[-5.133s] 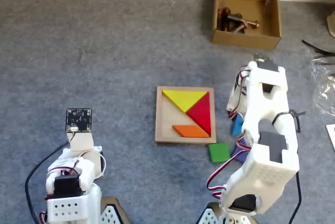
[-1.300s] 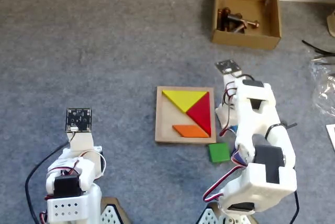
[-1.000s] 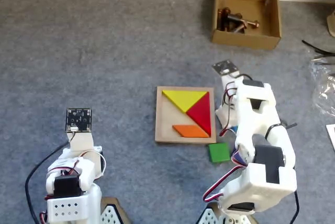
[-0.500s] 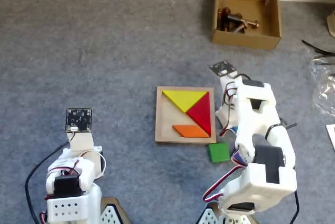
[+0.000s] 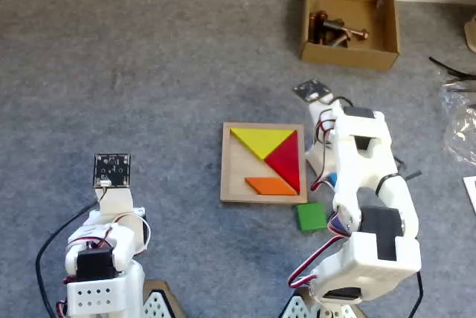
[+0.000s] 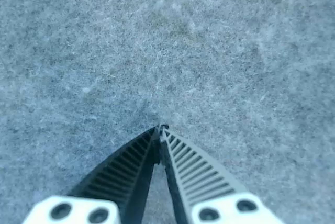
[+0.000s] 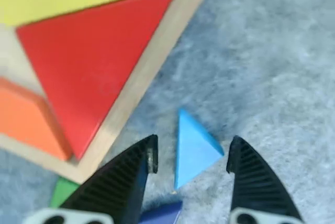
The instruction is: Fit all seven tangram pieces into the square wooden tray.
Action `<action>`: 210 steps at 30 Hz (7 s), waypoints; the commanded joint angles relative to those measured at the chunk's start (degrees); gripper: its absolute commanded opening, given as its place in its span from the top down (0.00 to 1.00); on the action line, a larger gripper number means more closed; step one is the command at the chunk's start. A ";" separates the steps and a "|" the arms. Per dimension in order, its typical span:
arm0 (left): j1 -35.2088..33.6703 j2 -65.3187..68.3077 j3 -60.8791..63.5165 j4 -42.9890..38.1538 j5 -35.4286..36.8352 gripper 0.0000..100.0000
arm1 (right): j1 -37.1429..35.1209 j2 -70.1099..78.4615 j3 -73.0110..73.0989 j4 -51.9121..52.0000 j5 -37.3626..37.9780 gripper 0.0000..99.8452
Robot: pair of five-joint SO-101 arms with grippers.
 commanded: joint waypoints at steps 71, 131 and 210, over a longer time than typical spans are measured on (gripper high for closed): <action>-0.48 0.40 1.19 0.44 0.09 1.00 | 3.74 -2.86 -0.22 -0.13 12.57 0.83; -0.48 0.40 1.19 0.44 0.09 1.00 | 0.75 -3.56 -1.54 6.99 12.22 0.90; -0.48 0.40 1.19 0.44 0.09 1.00 | -28.79 -3.21 -22.90 25.27 1.49 0.91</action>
